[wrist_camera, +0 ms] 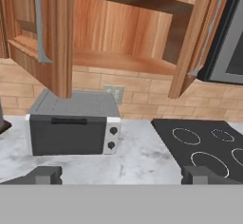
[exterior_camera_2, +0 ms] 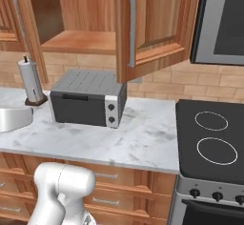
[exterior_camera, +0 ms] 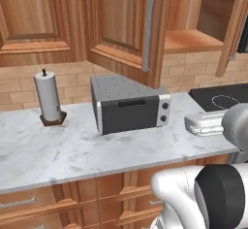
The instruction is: Close all open cabinet doors.
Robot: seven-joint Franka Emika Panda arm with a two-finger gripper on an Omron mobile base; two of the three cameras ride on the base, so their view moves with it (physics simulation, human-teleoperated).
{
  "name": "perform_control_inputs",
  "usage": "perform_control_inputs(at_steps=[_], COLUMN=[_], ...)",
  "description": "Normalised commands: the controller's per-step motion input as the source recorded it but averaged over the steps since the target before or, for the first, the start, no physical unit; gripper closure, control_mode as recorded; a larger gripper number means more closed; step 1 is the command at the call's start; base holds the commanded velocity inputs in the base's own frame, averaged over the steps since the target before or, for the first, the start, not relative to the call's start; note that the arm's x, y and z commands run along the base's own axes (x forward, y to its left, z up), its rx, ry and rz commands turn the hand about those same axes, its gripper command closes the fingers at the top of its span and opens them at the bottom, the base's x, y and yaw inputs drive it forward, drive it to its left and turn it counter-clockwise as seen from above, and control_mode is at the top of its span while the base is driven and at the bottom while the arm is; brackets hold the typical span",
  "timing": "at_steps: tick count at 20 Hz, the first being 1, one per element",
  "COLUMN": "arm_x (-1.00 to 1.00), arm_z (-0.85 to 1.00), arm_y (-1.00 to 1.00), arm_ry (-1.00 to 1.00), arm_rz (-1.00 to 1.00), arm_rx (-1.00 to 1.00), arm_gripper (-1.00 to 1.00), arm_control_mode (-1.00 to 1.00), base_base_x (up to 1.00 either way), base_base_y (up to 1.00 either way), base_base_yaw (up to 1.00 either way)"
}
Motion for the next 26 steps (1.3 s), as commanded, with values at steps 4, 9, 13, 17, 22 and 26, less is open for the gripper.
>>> perform_control_inputs(at_steps=[4,9,13,17,22,26], arm_x=[0.00,0.00,0.00,0.00,0.00,0.00], arm_z=[0.00,0.00,0.00,0.00,0.00,0.00], arm_y=[0.00,0.00,0.00,0.00,0.00,0.00], arm_ry=[0.00,0.00,0.00,0.00,0.00,0.00], arm_rz=[0.00,0.00,0.00,0.00,0.00,0.00], arm_rx=[0.00,0.00,0.00,0.00,0.00,0.00], arm_gripper=[-1.00,-1.00,-1.00,-1.00,-1.00,-1.00], arm_control_mode=[1.00,1.00,1.00,1.00,1.00,1.00], base_base_x=[0.01,0.16,0.42,0.71,0.44,0.02], base_base_y=[-0.16,-0.36,-0.42,-0.12,0.00,0.00], base_base_yaw=[-0.03,0.00,0.00,0.00,0.00,0.00])
